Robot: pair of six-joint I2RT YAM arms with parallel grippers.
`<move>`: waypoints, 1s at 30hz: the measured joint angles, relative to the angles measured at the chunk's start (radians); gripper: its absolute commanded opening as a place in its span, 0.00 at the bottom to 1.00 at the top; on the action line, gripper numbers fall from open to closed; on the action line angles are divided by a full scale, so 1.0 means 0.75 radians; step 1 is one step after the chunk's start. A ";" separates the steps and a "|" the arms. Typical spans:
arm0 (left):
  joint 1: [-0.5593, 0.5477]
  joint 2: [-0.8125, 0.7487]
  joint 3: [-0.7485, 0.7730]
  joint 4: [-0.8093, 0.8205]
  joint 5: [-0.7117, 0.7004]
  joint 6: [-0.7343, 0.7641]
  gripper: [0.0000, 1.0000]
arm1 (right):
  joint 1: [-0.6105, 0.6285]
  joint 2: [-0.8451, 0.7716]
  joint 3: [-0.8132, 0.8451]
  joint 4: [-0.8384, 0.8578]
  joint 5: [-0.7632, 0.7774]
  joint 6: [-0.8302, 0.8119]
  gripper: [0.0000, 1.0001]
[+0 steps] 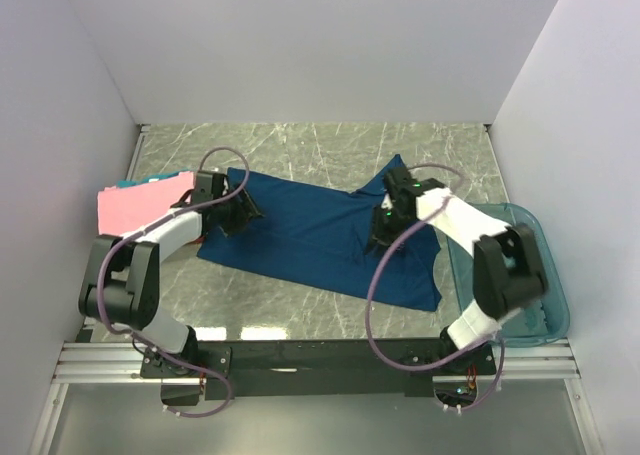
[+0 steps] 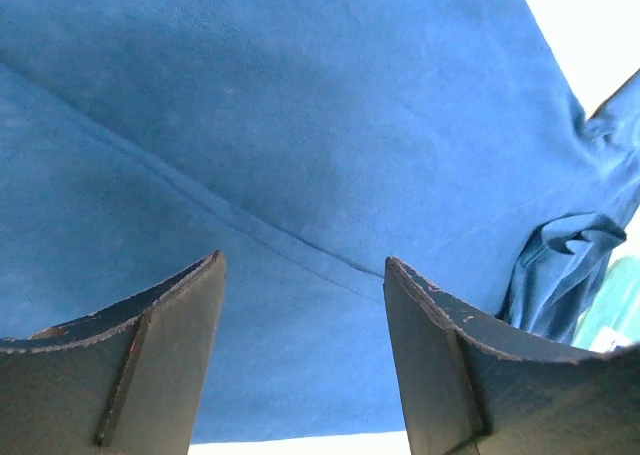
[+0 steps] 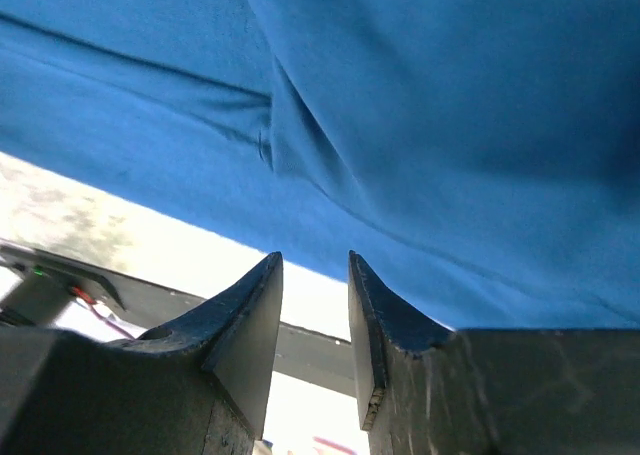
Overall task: Fold and stack the t-shirts
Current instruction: Fold the tshirt
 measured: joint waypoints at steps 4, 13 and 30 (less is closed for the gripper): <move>-0.027 0.081 0.002 0.039 0.020 0.000 0.70 | 0.082 0.187 0.010 0.063 -0.037 0.000 0.39; -0.033 0.101 -0.064 0.117 0.014 -0.003 0.70 | 0.131 0.274 -0.073 0.154 -0.101 0.006 0.38; -0.051 -0.150 -0.288 0.069 -0.036 -0.040 0.70 | 0.148 0.079 -0.355 0.252 -0.198 0.071 0.38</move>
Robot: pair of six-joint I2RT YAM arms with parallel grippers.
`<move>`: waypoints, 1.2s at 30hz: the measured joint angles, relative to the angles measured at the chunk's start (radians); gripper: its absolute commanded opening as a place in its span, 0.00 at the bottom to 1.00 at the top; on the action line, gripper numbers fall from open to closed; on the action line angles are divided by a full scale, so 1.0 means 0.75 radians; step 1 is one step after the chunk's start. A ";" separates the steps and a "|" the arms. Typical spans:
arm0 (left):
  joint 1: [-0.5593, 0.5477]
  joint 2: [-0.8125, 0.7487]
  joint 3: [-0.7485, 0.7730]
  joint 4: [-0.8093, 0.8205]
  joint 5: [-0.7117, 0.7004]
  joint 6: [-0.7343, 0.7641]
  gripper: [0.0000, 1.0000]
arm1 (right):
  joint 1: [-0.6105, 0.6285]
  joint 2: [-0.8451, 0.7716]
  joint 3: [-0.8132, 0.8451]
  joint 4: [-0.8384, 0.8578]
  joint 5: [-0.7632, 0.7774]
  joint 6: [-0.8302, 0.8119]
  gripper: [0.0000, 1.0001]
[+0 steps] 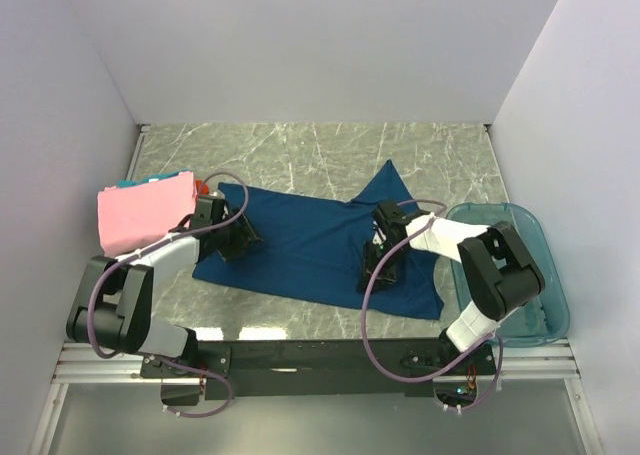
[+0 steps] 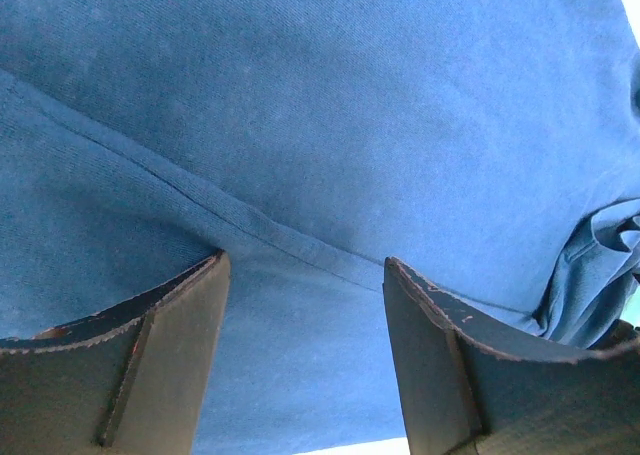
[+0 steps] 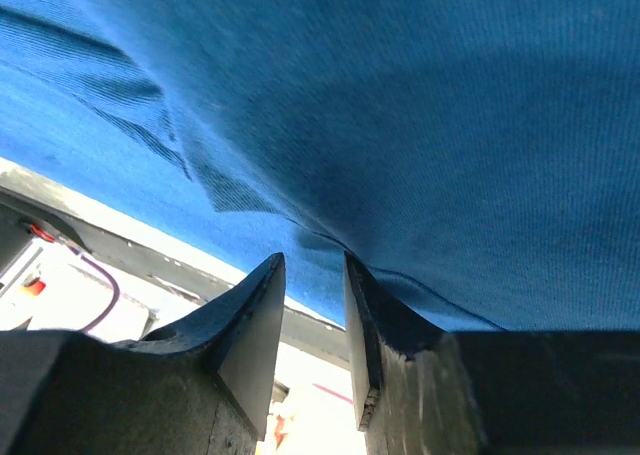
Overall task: Fold and stack the t-shirts
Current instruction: Fold the tshirt
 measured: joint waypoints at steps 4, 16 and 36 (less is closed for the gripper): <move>-0.014 -0.061 -0.050 -0.016 -0.003 -0.024 0.71 | 0.006 -0.031 -0.043 -0.003 -0.013 0.014 0.38; -0.042 -0.189 -0.070 -0.240 -0.009 -0.050 0.71 | 0.035 -0.097 -0.115 -0.072 -0.016 0.034 0.39; -0.027 0.220 0.763 -0.448 -0.148 0.211 0.74 | -0.280 0.374 1.270 -0.453 0.396 -0.213 0.44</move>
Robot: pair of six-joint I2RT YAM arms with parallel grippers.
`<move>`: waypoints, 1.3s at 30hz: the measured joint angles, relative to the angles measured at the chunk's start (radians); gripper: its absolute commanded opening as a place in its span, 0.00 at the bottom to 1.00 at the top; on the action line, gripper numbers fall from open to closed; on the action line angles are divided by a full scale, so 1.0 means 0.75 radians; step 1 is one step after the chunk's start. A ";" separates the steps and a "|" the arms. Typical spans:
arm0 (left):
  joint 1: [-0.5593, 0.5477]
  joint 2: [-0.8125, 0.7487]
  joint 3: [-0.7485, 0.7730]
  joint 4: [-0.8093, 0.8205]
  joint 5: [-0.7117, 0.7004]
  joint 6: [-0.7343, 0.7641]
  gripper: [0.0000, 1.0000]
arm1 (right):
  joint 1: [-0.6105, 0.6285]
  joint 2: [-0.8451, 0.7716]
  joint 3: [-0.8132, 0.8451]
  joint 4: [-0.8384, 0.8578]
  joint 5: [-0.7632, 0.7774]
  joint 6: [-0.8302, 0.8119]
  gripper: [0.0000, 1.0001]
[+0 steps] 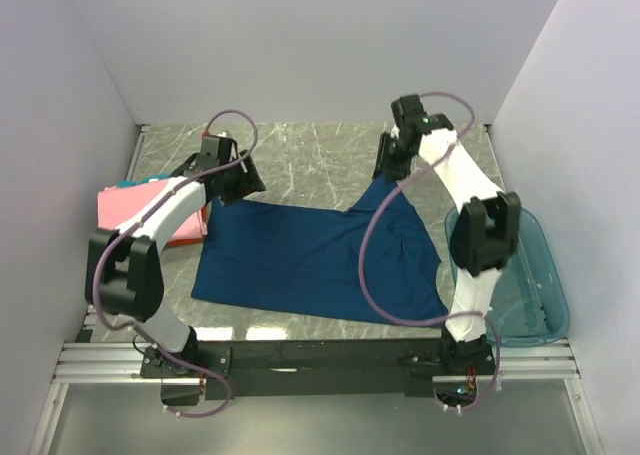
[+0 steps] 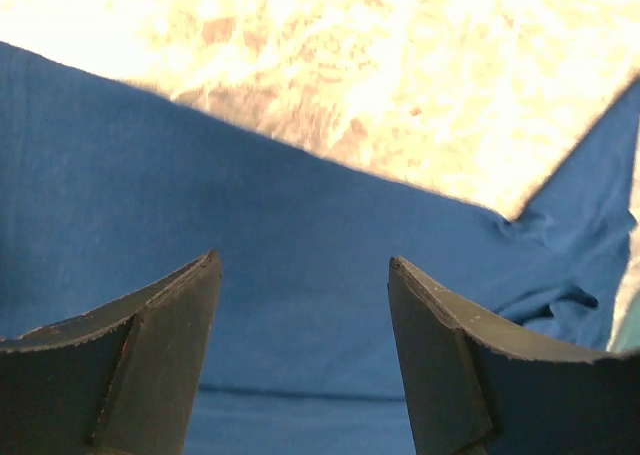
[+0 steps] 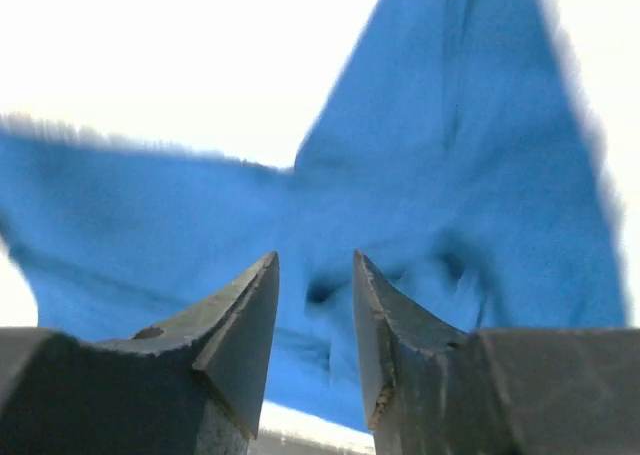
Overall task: Fold and stack the t-shirts
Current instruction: Fold the tshirt
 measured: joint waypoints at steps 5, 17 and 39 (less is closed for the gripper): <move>0.004 0.108 0.084 -0.008 0.015 0.025 0.74 | -0.053 0.367 0.398 0.020 0.114 -0.039 0.44; 0.014 0.108 0.087 -0.013 0.026 0.028 0.74 | -0.136 0.584 0.461 0.090 0.160 -0.040 0.45; 0.032 0.110 0.087 -0.049 0.030 0.040 0.74 | -0.148 0.727 0.522 0.248 0.099 -0.049 0.45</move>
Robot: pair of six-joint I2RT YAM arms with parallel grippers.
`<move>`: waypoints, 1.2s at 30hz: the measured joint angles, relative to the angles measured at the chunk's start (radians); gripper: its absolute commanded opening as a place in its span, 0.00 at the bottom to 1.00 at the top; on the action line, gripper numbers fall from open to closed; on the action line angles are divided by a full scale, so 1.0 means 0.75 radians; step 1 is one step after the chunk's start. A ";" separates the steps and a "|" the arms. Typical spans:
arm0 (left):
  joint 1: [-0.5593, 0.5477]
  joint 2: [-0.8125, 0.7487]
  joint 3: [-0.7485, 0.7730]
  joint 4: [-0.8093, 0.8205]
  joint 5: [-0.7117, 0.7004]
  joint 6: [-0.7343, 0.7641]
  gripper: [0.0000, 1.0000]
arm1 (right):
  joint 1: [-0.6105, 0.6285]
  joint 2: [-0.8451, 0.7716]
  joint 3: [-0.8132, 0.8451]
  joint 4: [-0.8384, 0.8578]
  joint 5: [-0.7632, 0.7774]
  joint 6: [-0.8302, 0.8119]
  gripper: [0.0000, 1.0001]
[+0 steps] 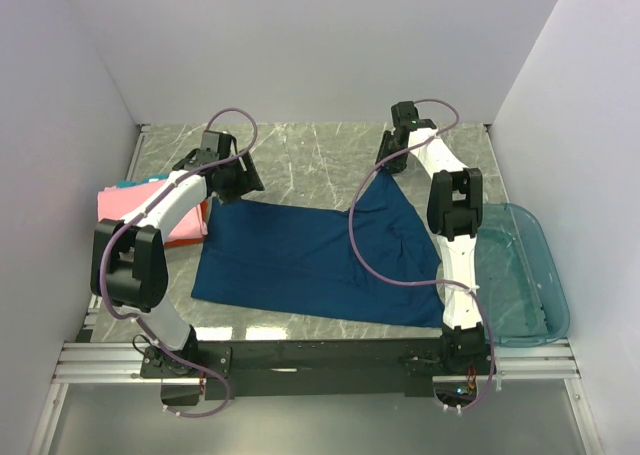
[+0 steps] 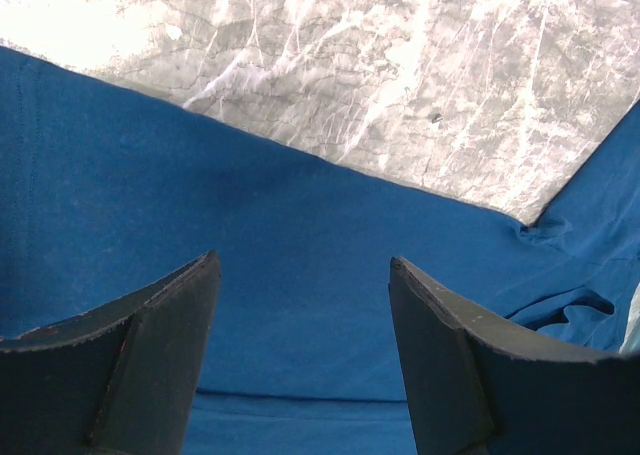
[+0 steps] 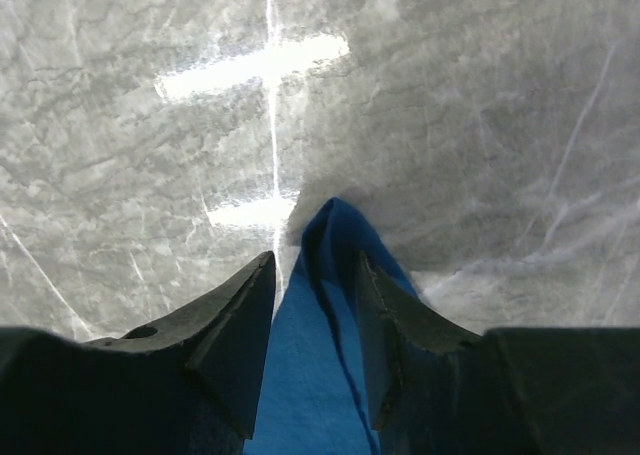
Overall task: Fold and stack the t-shirts
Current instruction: Fold the tshirt
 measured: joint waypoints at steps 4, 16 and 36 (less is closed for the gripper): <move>0.001 0.002 -0.001 0.000 0.001 0.000 0.74 | 0.000 0.000 0.000 0.011 -0.015 -0.001 0.37; 0.023 0.016 -0.023 0.001 0.006 0.008 0.74 | 0.003 0.000 0.000 0.020 -0.052 -0.013 0.09; 0.083 0.141 0.024 -0.004 -0.029 0.093 0.72 | -0.087 -0.077 -0.155 0.028 -0.040 -0.015 0.00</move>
